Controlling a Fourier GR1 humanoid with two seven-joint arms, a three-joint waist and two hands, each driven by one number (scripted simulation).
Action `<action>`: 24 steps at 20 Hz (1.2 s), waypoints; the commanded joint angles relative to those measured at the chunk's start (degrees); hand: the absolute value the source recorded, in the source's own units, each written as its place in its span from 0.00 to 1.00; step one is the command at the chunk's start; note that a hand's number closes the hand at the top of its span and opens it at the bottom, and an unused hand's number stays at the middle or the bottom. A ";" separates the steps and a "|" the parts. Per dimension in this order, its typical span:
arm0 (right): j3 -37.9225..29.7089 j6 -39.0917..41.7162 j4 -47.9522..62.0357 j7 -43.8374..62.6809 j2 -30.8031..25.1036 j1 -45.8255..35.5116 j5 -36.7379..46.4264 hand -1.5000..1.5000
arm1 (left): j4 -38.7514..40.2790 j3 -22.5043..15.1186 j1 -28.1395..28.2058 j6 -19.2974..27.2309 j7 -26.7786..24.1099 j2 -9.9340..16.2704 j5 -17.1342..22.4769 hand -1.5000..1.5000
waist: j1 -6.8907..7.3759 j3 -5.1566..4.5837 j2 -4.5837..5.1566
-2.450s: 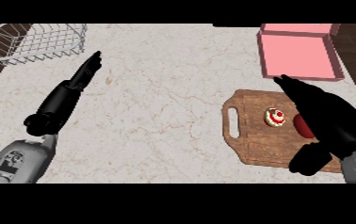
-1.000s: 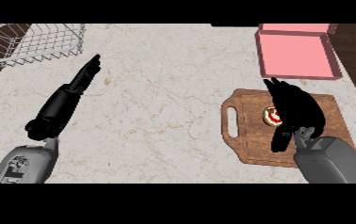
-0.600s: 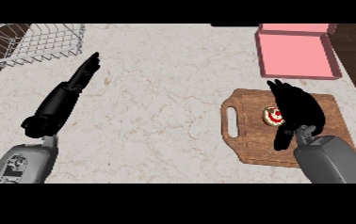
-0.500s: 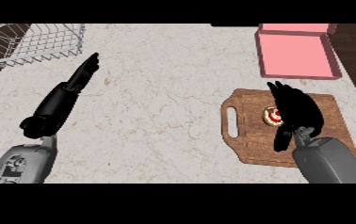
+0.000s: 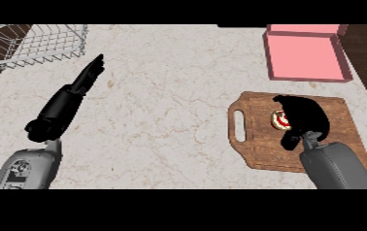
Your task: Pick the cupcake from the cutting board and place it in the cardboard box
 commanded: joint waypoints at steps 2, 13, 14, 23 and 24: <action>3.91 -5.32 2.47 -5.59 1.81 -1.21 3.90 1.00 | 0.31 0.30 -3.24 -0.28 3.20 -0.68 -0.42 0.50 | 0.11 0.03 0.05; 5.13 -17.54 2.16 -24.02 -3.53 0.27 8.00 1.00 | -2.70 0.87 1.20 -1.86 0.58 -1.48 -0.39 0.50 | 0.33 0.06 -0.08; 8.74 -17.23 -0.39 -29.16 -2.67 -0.38 6.78 1.00 | -0.12 1.39 1.17 -2.49 -1.58 -0.43 -0.66 0.50 | 0.50 0.06 0.02; 19.08 -27.67 -15.16 -68.49 -11.32 2.68 -1.99 1.00 | 0.96 2.41 -0.18 -0.95 -0.72 -0.86 -1.04 0.50 | -1.02 0.17 -0.21; 17.29 -28.93 -18.08 -71.23 -13.91 3.36 -3.32 1.00 | 0.76 2.63 0.25 -1.54 -1.20 -0.70 -0.41 0.50 | -1.45 0.13 -0.37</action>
